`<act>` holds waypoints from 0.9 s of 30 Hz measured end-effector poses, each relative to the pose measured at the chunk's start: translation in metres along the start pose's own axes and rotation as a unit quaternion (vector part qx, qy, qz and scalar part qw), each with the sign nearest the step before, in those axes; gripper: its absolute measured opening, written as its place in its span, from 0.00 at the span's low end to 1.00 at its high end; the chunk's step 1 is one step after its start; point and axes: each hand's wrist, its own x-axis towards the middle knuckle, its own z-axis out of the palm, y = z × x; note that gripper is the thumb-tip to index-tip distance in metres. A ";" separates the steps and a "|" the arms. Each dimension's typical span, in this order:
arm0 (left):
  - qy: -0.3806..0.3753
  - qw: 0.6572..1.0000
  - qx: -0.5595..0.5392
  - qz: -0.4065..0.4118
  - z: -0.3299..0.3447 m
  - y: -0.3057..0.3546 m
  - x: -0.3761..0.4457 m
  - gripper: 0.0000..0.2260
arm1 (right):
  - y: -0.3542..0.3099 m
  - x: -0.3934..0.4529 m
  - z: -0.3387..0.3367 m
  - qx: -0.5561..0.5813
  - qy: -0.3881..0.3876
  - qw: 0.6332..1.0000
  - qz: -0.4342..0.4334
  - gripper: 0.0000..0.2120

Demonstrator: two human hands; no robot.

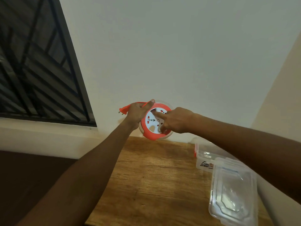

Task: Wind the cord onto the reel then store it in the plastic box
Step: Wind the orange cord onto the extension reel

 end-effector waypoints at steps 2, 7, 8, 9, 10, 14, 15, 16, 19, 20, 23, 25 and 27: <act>-0.024 0.999 0.023 0.005 0.004 -0.002 0.001 0.12 | -0.001 0.005 -0.005 -0.011 -0.006 1.000 -0.008 0.28; -0.044 0.999 0.032 0.003 0.013 -0.007 0.000 0.14 | -0.008 0.016 -0.011 -0.010 -0.034 0.999 -0.010 0.28; -0.049 0.999 0.025 0.000 0.012 -0.008 0.000 0.14 | -0.010 0.016 -0.010 -0.005 -0.064 0.998 0.012 0.29; -0.054 0.998 0.016 -0.003 0.011 -0.008 0.001 0.14 | -0.012 0.017 -0.007 -0.022 -0.088 0.996 0.025 0.29; -0.057 0.998 0.007 -0.006 0.009 -0.008 0.001 0.15 | -0.013 0.018 -0.004 -0.007 -0.092 0.995 0.040 0.28; -0.054 0.999 0.004 -0.001 0.008 -0.006 0.000 0.14 | -0.011 0.023 -0.005 0.036 -0.014 0.998 0.039 0.18; -0.054 0.999 0.002 0.003 0.007 -0.005 0.000 0.14 | -0.013 0.021 -0.007 0.050 -0.011 0.998 0.048 0.17; -0.053 0.999 -0.007 0.006 0.007 -0.004 0.000 0.14 | -0.012 0.020 -0.006 0.069 -0.001 0.996 0.061 0.19; -0.037 0.999 -0.024 0.005 0.005 0.001 0.002 0.17 | -0.009 0.022 0.004 0.030 0.038 0.996 0.081 0.36; -0.029 0.999 -0.028 0.005 0.005 0.003 0.002 0.16 | -0.011 0.022 0.006 0.045 0.056 0.992 0.105 0.38; -0.011 1.000 -0.019 0.017 0.005 0.008 0.002 0.10 | -0.016 0.030 0.015 0.087 0.092 0.980 0.154 0.39; -0.008 1.000 -0.021 0.015 0.005 0.007 0.002 0.10 | -0.022 0.033 0.020 0.110 0.087 0.975 0.171 0.39; -0.006 0.999 -0.036 0.005 0.006 0.003 0.000 0.11 | -0.026 0.036 0.025 0.142 0.079 0.968 0.189 0.40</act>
